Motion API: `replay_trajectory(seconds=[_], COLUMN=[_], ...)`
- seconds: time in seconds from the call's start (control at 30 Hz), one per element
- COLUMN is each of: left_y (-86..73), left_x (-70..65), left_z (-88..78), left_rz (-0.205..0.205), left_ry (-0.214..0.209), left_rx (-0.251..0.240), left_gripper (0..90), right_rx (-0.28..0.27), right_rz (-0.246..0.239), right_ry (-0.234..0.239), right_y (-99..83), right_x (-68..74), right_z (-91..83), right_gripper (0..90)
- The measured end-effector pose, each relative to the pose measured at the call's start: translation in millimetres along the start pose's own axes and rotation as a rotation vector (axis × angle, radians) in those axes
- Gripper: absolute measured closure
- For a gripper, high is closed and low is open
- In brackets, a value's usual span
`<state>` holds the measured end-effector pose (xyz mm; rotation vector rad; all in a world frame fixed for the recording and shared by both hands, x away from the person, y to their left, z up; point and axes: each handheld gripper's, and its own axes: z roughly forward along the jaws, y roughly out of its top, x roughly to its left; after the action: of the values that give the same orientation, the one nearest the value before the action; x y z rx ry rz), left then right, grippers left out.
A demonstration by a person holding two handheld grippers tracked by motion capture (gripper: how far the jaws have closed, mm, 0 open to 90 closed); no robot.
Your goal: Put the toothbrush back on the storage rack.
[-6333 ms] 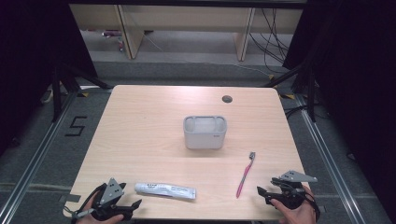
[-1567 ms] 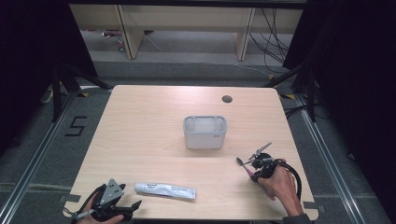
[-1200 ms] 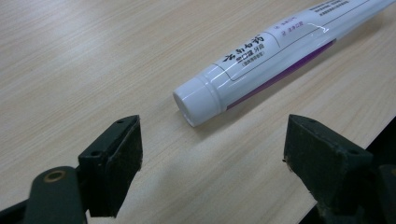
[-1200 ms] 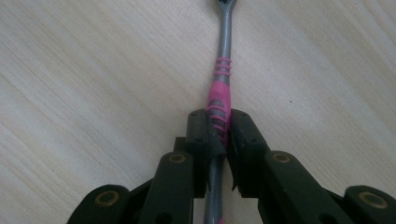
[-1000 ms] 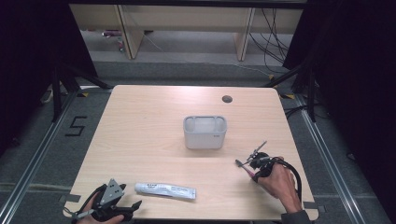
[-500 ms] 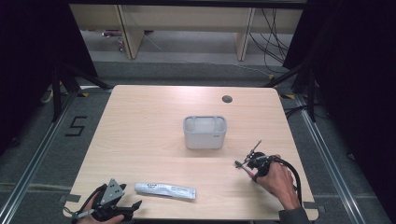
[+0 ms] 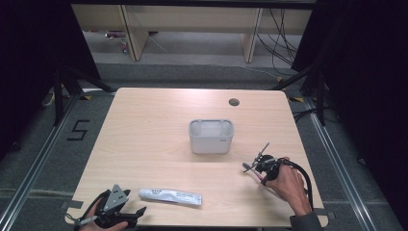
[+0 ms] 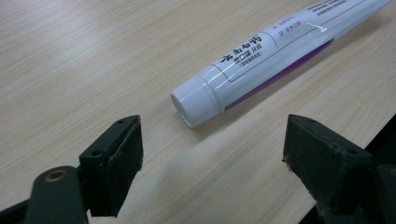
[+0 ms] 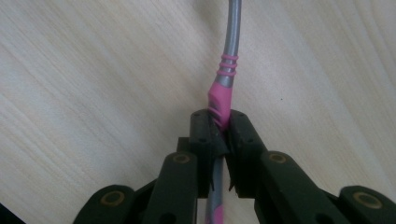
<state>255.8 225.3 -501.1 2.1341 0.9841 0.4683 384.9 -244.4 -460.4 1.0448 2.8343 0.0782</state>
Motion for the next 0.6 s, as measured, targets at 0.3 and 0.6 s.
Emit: replay_trajectory(seconds=[0.3,0.6], left_y=[0.0,0.5], left_x=[1.1,0.1], left_z=[-1.2,-0.6], left_rz=[0.024,0.001], left_ry=[0.001,0.002], left_rx=[0.022,0.012], left_gripper=[19.7,19.7], right_rx=[-0.052,-0.107], right_rz=[0.001,0.012], right_ry=[0.001,-0.005], right_y=[-4.6,-3.7], right_x=[-3.8,-3.6], right_z=[-6.6,-20.2], right_gripper=[81.9,81.9])
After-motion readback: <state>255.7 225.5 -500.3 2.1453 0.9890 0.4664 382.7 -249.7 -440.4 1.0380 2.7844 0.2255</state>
